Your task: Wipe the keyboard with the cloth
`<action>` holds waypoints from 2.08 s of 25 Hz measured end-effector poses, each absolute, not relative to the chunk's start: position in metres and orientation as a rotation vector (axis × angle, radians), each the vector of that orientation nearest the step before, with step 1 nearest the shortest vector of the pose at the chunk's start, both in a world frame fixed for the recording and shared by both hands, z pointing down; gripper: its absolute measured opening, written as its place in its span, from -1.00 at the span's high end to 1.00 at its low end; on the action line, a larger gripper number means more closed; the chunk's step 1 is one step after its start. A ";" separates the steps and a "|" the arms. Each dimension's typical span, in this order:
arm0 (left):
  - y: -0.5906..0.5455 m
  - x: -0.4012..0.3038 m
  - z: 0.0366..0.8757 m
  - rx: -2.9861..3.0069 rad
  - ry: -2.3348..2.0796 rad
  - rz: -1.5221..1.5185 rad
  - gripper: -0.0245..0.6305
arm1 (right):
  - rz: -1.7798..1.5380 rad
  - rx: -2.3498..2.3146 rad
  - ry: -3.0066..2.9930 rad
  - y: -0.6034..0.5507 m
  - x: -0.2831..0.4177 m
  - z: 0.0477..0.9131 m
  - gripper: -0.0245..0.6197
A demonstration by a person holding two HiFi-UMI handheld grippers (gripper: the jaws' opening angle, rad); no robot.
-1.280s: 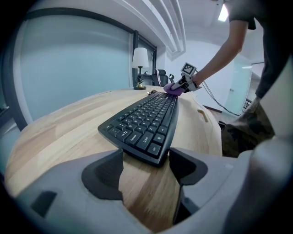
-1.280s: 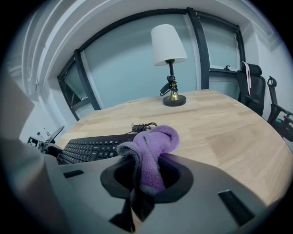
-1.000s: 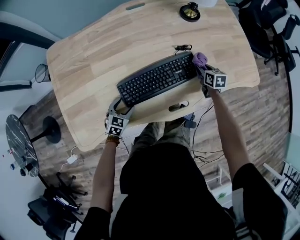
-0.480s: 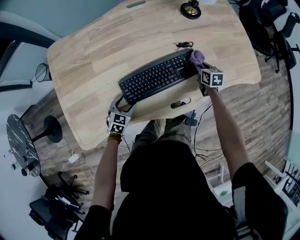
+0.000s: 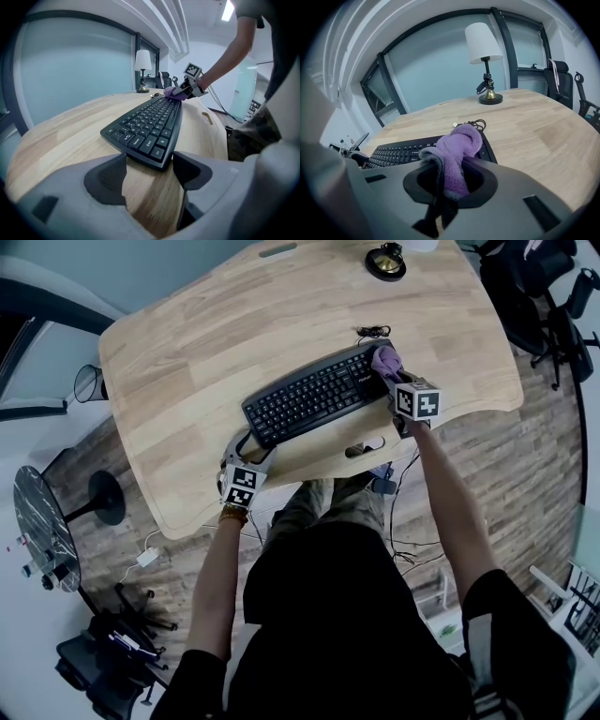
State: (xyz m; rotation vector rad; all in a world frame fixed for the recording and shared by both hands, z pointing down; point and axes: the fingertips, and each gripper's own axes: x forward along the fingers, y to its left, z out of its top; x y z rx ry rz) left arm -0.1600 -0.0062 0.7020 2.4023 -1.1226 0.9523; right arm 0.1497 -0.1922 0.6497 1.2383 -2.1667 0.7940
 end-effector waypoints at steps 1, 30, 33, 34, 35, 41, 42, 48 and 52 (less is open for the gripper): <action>-0.006 -0.159 0.701 2.403 -1.118 0.953 -0.06 | 0.796 1.228 -2.171 -0.190 0.147 0.649 0.73; -0.008 -0.160 0.700 2.410 -1.128 0.950 -0.06 | 0.823 0.998 -2.281 -0.147 0.030 0.655 0.73; -0.008 -0.160 0.701 2.411 -1.131 0.949 -0.06 | 0.819 0.976 -2.283 -0.145 0.027 0.654 0.73; -0.008 -0.160 0.701 2.413 -1.127 0.948 -0.06 | 0.810 0.959 -2.286 -0.144 0.024 0.654 0.73; -0.008 -0.159 0.702 2.414 -1.123 0.949 -0.06 | 0.793 0.939 -2.287 -0.142 0.020 0.655 0.73; -0.008 -0.159 0.701 2.416 -1.129 0.946 -0.06 | 0.750 0.863 -2.299 -0.134 0.002 0.655 0.73; -0.007 -0.159 0.701 2.417 -1.127 0.947 -0.06 | 0.746 0.846 -2.302 -0.132 -0.002 0.655 0.73; -0.007 -0.158 0.701 2.415 -1.125 0.946 -0.06 | 0.746 0.803 -2.315 -0.124 -0.021 0.655 0.73; -0.006 -0.158 0.700 2.416 -1.121 0.951 -0.06 | 0.767 0.796 -2.321 -0.118 -0.038 0.657 0.73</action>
